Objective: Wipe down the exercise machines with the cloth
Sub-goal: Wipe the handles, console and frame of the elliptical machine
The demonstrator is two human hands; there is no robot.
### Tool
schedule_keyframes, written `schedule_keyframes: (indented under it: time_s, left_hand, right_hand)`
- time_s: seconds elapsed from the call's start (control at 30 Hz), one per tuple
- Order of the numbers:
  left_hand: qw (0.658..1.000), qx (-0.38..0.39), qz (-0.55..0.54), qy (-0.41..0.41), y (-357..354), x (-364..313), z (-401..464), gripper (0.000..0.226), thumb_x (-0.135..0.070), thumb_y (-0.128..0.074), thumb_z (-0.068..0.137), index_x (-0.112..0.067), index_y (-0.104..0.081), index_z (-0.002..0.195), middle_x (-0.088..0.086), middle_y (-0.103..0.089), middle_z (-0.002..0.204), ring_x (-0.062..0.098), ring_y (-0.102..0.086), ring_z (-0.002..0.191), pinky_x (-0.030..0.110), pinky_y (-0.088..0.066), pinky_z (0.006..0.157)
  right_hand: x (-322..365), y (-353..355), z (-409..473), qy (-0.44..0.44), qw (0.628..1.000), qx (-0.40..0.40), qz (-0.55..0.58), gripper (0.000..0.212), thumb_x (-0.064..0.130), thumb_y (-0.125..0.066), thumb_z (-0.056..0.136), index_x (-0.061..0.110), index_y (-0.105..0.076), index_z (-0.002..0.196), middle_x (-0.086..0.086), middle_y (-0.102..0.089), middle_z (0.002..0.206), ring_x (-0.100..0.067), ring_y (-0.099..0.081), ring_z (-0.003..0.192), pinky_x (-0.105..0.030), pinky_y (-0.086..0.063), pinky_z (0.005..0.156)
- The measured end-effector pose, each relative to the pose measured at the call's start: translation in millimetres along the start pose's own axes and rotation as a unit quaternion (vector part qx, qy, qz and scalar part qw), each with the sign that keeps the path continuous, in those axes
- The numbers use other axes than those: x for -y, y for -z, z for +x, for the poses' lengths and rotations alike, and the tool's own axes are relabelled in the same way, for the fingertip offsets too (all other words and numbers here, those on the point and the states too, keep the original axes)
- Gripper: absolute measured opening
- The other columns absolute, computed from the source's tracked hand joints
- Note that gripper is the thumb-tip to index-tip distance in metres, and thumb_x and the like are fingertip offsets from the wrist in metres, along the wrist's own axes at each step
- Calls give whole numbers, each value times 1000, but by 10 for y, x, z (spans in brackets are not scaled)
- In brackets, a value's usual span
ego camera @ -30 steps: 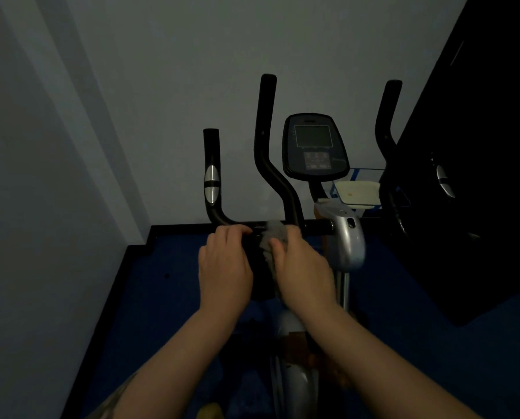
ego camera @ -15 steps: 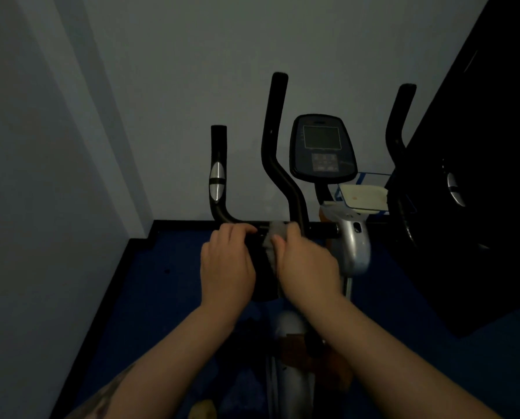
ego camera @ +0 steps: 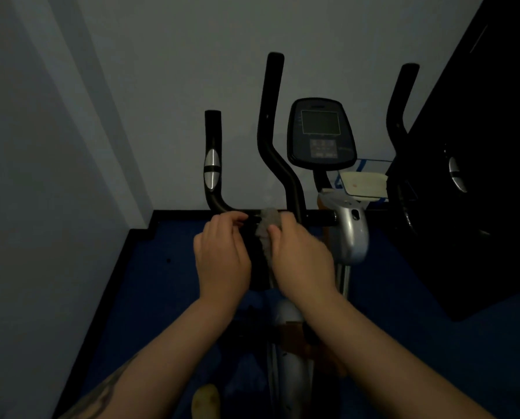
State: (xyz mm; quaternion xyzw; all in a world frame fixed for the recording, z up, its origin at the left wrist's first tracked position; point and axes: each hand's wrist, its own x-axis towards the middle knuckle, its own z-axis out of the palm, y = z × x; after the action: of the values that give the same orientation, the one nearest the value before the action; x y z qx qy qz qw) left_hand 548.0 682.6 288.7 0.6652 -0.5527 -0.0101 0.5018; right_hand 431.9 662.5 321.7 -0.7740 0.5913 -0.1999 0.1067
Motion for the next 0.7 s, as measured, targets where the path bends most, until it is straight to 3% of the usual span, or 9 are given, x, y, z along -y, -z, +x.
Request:
schedule_keyframes:
  time_s: [0.1, 0.23, 0.33, 0.43, 0.6, 0.7]
  left_hand:
    - [1000, 1, -2, 2, 5, -3, -3, 29, -6, -37, 90, -16, -60, 105, -3, -60, 95, 12, -53, 87, 19, -23, 76]
    - [1000, 7, 8, 1, 23, -28, 19, 29, -7, -38, 89, -19, -62, 100, -3, -60, 92, 13, -52, 85, 23, -23, 75]
    - [999, 10, -35, 21, 83, -79, 71, 27, -11, -40, 89, -23, -63, 95, -10, -62, 88, 11, -54, 84, 34, -38, 81]
    - [998, 45, -38, -12, 137, -159, 280, 23, -14, -46, 90, -24, -66, 95, -13, -63, 87, 12, -58, 84, 48, -48, 80]
    - [990, 128, 52, -40, 59, -196, 626, 23, -10, -50, 93, -18, -70, 100, -4, -69, 96, 15, -61, 91, 40, -50, 83]
    - [980, 163, 109, -22, 8, -163, 584, 24, -10, -49, 93, -17, -70, 103, 1, -68, 100, 20, -61, 94, 37, -47, 83]
  right_hand:
    - [-68, 26, -259, -7, 999, 2, 34, 33, 43, -23, 102, 21, -39, 122, 0, -61, 99, -17, -59, 78, -36, -49, 63]
    - [30, -31, 36, -20, 1000, -2, -18, 32, 40, -22, 104, 17, -42, 114, -3, -62, 96, -19, -56, 74, -31, -34, 54]
    - [-41, 10, -46, 9, 999, 0, 35, 30, 39, -26, 104, 20, -44, 117, -2, -60, 101, -16, -54, 78, -32, -38, 59]
    - [-149, 190, -149, 39, 997, -13, 72, 30, 39, -27, 103, 25, -47, 119, 1, -60, 104, -17, -57, 87, -35, -46, 69]
    - [-283, 436, 443, 27, 983, -150, 101, 27, 36, -38, 101, 25, -55, 119, 4, -45, 117, -8, -45, 93, -30, -37, 71]
    - [-317, 329, 878, 46, 986, -142, 70, 31, 29, -50, 98, 21, -58, 127, -3, -42, 122, -17, -42, 110, -28, -37, 84]
